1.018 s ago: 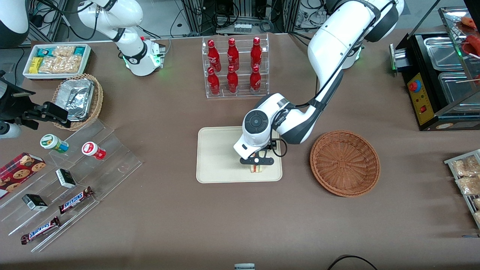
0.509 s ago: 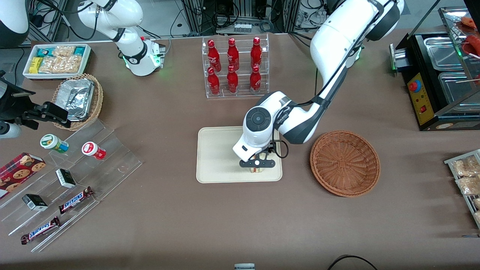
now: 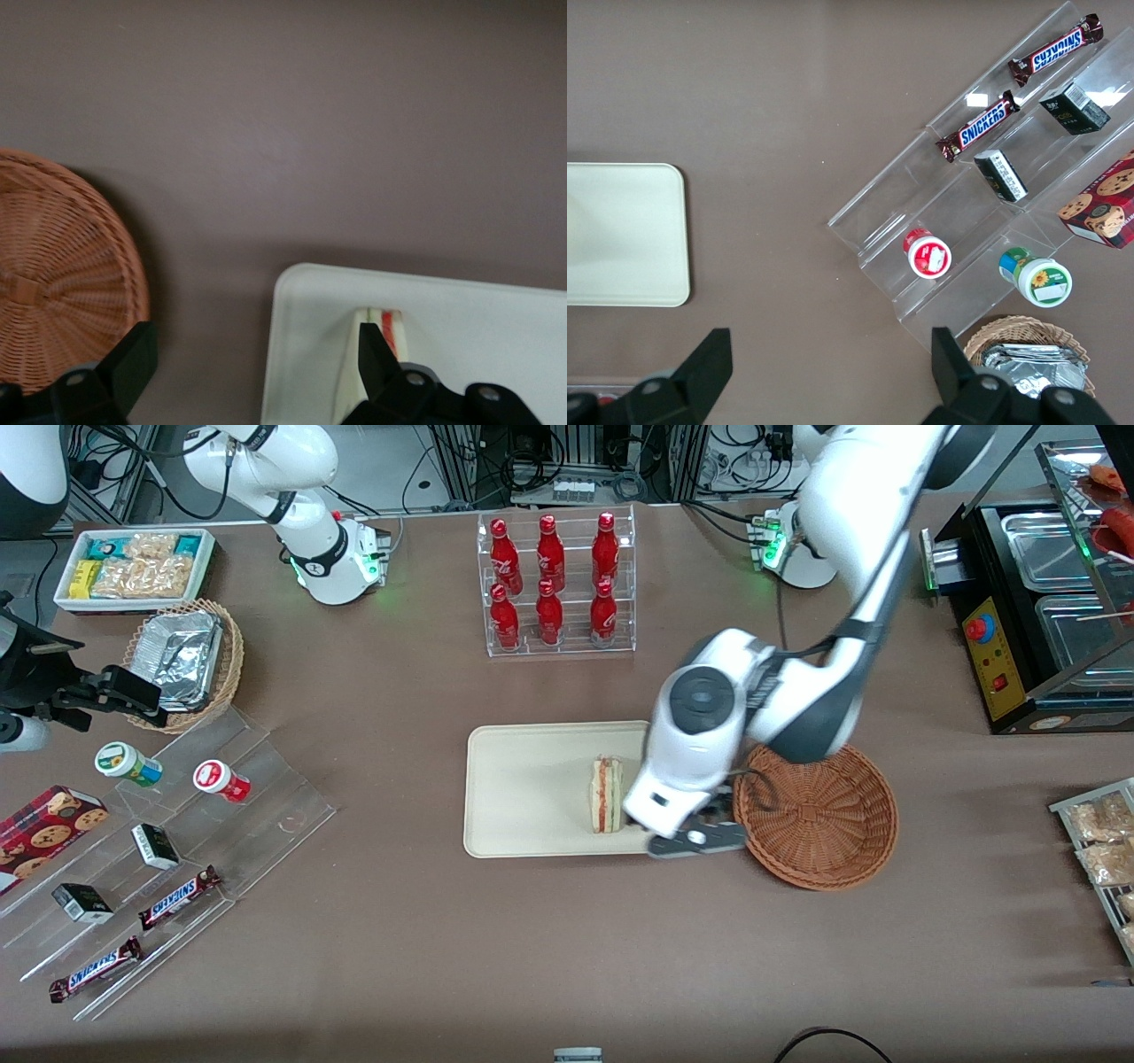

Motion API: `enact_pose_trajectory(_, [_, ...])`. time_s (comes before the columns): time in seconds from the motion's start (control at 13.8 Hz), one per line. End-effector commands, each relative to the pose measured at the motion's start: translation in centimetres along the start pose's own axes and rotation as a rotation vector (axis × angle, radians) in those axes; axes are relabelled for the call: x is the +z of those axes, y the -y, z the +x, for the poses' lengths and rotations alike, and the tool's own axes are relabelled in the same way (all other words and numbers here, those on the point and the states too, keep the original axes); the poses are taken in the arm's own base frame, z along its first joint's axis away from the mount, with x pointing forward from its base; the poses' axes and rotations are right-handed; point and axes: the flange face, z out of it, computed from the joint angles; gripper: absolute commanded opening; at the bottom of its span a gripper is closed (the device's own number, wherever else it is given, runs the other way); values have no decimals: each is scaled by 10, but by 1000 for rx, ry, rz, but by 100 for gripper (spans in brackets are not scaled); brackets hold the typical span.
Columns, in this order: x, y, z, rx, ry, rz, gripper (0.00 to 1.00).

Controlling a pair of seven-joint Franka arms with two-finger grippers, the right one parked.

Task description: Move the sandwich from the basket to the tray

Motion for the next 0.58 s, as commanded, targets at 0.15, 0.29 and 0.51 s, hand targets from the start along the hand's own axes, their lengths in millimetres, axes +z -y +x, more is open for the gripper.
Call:
enact_pose_trajectory(0.15, [-35, 78, 28, 27, 61, 31, 100])
enact_pose_trajectory(0.29, [-43, 117, 42, 43, 101, 16, 100])
enact_pose_trajectory(0.51, [-64, 169, 54, 93, 136, 15, 100])
